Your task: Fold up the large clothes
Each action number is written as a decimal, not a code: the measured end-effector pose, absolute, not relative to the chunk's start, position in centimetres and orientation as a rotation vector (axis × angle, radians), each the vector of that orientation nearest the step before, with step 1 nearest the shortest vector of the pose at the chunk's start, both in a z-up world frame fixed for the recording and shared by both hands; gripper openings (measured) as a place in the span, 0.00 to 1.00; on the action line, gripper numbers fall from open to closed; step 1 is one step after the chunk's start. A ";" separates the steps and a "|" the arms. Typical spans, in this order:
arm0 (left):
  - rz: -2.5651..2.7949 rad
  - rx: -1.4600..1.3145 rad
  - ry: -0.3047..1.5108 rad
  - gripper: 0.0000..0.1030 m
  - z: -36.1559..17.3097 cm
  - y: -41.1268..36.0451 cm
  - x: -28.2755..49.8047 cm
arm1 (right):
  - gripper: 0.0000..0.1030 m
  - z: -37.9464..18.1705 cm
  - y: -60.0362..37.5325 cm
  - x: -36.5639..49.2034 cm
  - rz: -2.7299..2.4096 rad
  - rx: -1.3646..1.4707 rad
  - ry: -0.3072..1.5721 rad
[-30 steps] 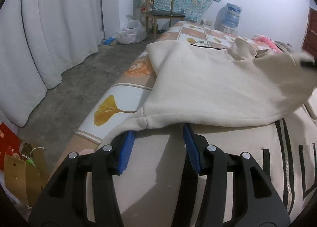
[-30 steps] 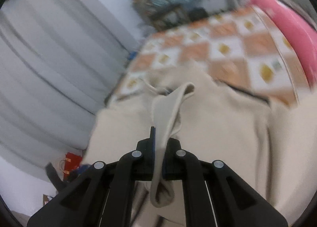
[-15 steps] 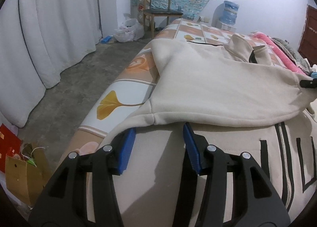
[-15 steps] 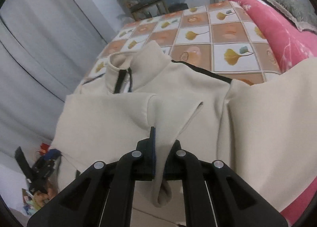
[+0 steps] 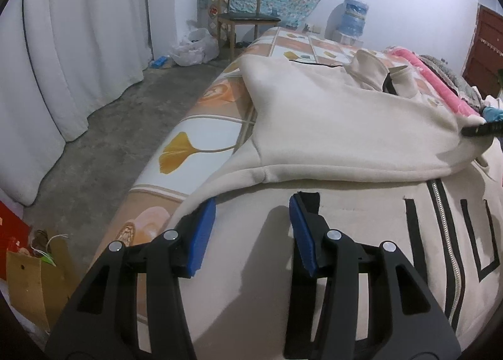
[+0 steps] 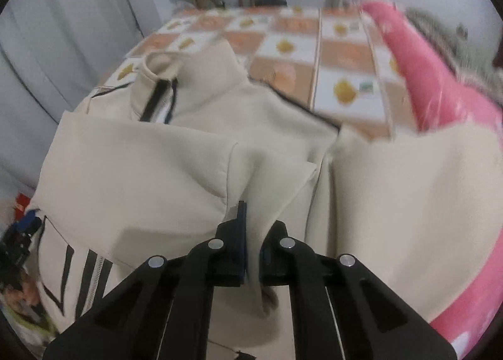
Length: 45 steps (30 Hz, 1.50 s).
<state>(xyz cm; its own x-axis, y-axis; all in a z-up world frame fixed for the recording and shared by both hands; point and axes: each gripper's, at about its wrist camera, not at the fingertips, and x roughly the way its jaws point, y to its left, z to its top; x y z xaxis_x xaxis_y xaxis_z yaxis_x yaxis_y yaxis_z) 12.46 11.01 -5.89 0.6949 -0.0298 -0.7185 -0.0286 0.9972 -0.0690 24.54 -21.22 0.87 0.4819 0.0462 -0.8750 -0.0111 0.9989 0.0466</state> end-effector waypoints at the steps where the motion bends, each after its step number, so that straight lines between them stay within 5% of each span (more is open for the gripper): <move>1: 0.000 -0.078 0.803 0.45 -5.9 11.1 12.4 | 0.05 0.9 -21.1 24.7 0.019 0.008 1.066; 5: -0.007 -0.086 0.804 0.46 -5.9 11.3 12.4 | 0.29 -1.6 -20.3 25.5 -0.097 -0.198 1.104; 8: -0.021 -0.094 0.805 0.46 -6.0 11.5 12.1 | 0.31 -0.7 -19.2 24.4 -0.153 -0.315 1.029; 13: -0.038 -0.103 0.797 0.46 -6.1 11.9 11.9 | 0.31 2.5 -20.3 22.1 -0.212 -0.210 0.923; 16: -0.035 -0.099 0.787 0.46 -6.2 11.8 11.9 | 0.14 2.3 -20.3 21.4 -0.096 -0.102 0.953; 22: -0.036 -0.093 0.794 0.46 -6.0 11.5 12.2 | 0.14 -2.4 -21.7 21.6 -0.131 -0.052 1.089; 29: -0.047 -0.112 0.796 0.46 -5.9 11.7 12.2 | 0.14 1.2 -20.3 21.8 -0.079 -0.021 1.005; 37: -0.053 -0.162 0.808 0.54 -5.1 13.1 10.6 | 0.39 -2.8 -15.5 20.7 0.041 -0.215 1.022; 45: -0.107 -0.082 0.744 0.64 -1.1 10.7 10.9 | 0.40 0.1 -15.6 19.8 0.044 -0.168 0.977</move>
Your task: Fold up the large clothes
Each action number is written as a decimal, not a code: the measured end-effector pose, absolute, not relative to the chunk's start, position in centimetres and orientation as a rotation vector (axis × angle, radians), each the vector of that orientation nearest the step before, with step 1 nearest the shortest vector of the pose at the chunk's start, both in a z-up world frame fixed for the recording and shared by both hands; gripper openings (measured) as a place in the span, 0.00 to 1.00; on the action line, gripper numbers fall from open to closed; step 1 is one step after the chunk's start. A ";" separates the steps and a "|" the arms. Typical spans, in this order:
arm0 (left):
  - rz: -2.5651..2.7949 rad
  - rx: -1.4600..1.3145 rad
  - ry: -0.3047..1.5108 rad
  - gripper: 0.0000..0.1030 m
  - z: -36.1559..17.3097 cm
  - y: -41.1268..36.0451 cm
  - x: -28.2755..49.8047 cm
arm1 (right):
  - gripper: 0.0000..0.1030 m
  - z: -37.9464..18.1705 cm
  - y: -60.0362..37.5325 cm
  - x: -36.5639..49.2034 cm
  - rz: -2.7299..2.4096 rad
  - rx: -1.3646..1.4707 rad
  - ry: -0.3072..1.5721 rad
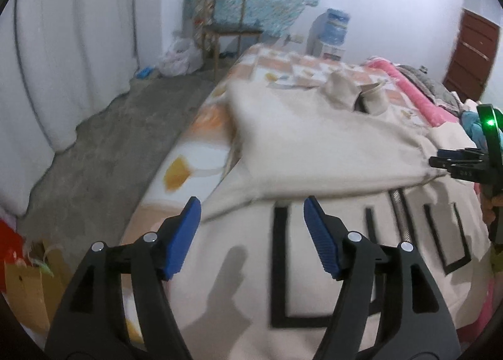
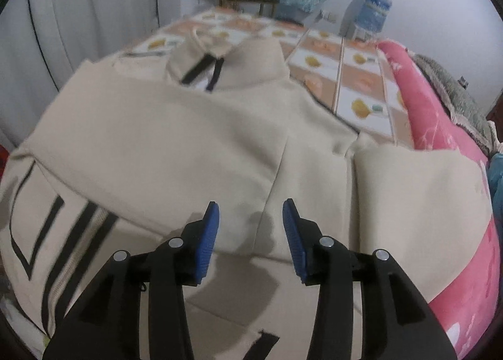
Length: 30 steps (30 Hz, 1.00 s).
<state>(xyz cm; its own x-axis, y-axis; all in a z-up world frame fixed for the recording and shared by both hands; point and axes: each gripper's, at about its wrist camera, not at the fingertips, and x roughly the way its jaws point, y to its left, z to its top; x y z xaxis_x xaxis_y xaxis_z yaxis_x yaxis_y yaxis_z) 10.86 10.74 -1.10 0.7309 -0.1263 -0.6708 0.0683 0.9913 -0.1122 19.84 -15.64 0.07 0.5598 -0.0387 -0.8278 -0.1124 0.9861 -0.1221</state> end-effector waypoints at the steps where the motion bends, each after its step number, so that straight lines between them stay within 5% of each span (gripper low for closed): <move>1: -0.124 -0.074 0.731 0.66 -0.6 10.0 11.3 | 0.40 0.1 -15.6 19.9 0.048 -0.161 0.973; 12: -0.168 0.321 0.732 0.65 -2.8 1.4 13.1 | 0.40 -0.8 -19.7 16.1 0.129 0.207 1.056; 21: -0.128 0.429 0.763 0.32 -5.7 1.4 14.9 | 0.39 -3.9 -25.3 17.4 0.081 0.641 1.031; 22: -0.126 0.423 0.764 0.20 -5.8 1.6 15.0 | 0.38 -3.9 -25.4 17.5 0.081 0.659 1.021; 27: -0.110 0.429 0.714 0.04 -5.5 1.4 14.4 | 0.07 -3.3 -25.1 17.6 0.071 0.659 0.971; 30: -0.109 0.432 0.672 0.04 -4.1 1.2 12.9 | 0.07 -1.7 -24.3 16.5 0.072 0.629 0.942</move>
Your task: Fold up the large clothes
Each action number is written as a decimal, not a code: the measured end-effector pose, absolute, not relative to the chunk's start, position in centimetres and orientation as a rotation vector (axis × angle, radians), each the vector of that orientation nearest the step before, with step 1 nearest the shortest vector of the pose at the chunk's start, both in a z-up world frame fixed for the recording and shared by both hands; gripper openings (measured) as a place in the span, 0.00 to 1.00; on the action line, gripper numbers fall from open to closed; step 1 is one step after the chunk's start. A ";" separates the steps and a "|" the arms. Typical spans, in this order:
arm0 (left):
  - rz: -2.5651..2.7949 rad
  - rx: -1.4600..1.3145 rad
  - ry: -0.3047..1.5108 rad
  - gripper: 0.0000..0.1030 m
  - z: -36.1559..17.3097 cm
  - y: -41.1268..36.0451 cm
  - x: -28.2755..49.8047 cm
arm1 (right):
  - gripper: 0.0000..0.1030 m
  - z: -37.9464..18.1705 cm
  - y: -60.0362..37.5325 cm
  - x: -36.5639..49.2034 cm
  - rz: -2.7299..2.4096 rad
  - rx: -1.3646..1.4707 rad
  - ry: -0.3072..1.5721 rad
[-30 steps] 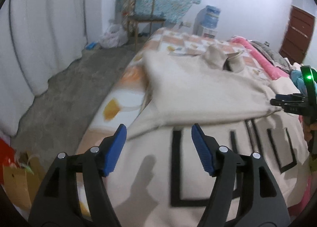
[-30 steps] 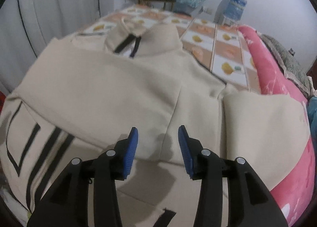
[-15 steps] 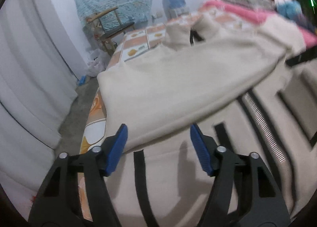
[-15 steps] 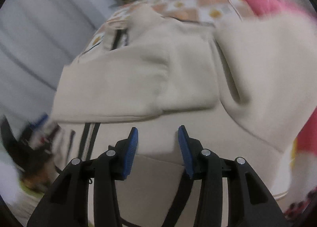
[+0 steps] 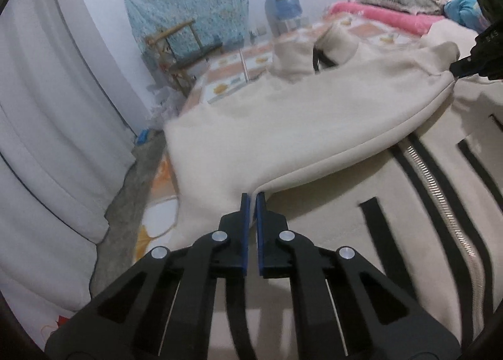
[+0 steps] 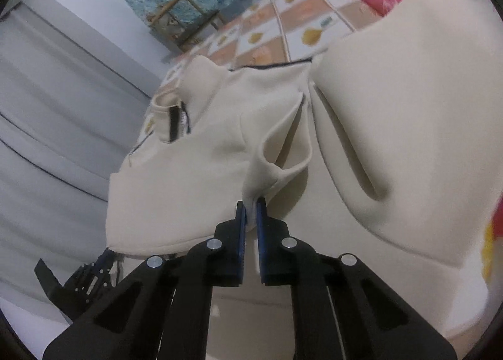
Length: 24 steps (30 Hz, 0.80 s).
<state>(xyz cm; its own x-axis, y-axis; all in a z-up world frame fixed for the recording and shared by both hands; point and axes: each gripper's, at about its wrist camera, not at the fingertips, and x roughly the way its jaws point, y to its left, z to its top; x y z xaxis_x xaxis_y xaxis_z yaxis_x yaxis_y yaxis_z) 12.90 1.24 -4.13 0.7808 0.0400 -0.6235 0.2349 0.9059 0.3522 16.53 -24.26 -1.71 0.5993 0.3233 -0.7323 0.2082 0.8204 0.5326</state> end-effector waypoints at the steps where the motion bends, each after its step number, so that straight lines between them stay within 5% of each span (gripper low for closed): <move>1: -0.111 0.436 0.664 0.04 -3.8 1.2 12.3 | 0.07 -1.4 -24.3 16.2 0.073 0.627 0.940; 12: -0.141 0.388 0.734 0.09 -5.6 1.7 12.4 | 0.09 -2.9 -24.7 15.8 0.034 0.603 0.986; 17: -0.227 0.257 0.743 0.25 -3.7 3.6 11.5 | 0.14 -0.7 -24.9 14.4 -0.063 0.512 0.968; 24: -0.282 0.086 0.716 0.33 -1.9 4.9 15.0 | 0.33 2.3 -21.1 16.5 0.030 0.268 0.915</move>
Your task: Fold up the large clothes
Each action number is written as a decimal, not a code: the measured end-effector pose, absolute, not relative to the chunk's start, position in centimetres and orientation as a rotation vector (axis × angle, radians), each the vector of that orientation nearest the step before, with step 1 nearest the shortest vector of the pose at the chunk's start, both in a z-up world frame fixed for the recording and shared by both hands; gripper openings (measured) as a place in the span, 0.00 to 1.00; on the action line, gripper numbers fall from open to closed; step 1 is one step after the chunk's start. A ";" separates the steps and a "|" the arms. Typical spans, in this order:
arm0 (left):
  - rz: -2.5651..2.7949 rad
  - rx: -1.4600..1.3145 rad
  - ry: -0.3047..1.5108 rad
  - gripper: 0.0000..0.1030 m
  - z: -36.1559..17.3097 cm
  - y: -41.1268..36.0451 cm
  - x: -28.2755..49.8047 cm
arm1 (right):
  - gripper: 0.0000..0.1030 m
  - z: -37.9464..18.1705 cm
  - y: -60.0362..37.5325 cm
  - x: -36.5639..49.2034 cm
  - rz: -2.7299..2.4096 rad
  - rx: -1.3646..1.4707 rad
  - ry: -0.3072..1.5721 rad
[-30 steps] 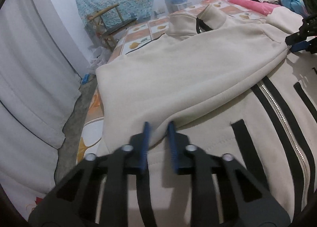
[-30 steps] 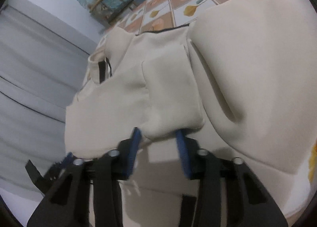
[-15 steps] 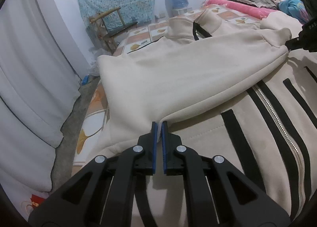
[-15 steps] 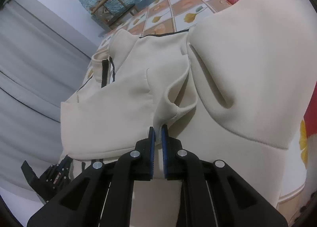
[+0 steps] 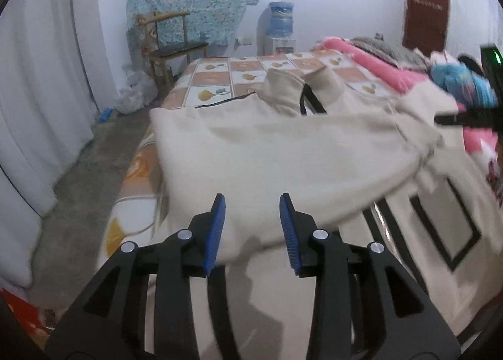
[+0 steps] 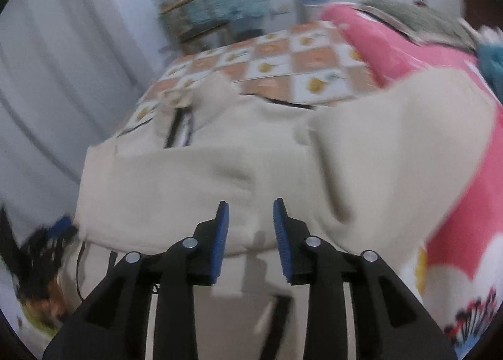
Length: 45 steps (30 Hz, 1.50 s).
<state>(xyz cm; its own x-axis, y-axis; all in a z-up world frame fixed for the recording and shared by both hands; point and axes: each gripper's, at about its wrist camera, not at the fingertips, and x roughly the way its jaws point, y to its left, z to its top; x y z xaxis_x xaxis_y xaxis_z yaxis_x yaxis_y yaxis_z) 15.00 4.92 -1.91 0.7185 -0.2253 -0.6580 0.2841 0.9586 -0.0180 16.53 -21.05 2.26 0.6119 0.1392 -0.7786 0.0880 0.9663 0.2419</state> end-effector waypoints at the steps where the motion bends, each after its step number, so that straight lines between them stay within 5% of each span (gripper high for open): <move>1: -0.273 0.053 0.737 0.33 -2.4 5.2 16.1 | 0.35 2.0 -20.5 17.1 0.050 0.251 0.921; 10: -0.212 -0.118 0.848 0.33 -4.6 9.5 19.1 | 0.35 -2.2 -21.0 20.0 -0.006 0.161 1.032; 17: -0.305 -0.051 0.811 0.56 -0.8 7.8 22.3 | 0.41 -0.4 -20.0 22.0 0.079 0.130 0.968; 27: -0.169 -0.120 0.905 0.60 -4.2 10.6 28.3 | 0.41 -2.1 -21.9 24.0 -0.032 0.161 0.966; 35: -0.167 -0.134 0.864 0.75 0.3 11.0 25.0 | 0.59 -3.3 -18.5 25.5 0.063 0.036 0.981; 45: -0.163 -0.071 0.863 0.87 5.3 7.3 21.6 | 0.67 -1.0 -16.8 21.8 0.075 -0.051 0.921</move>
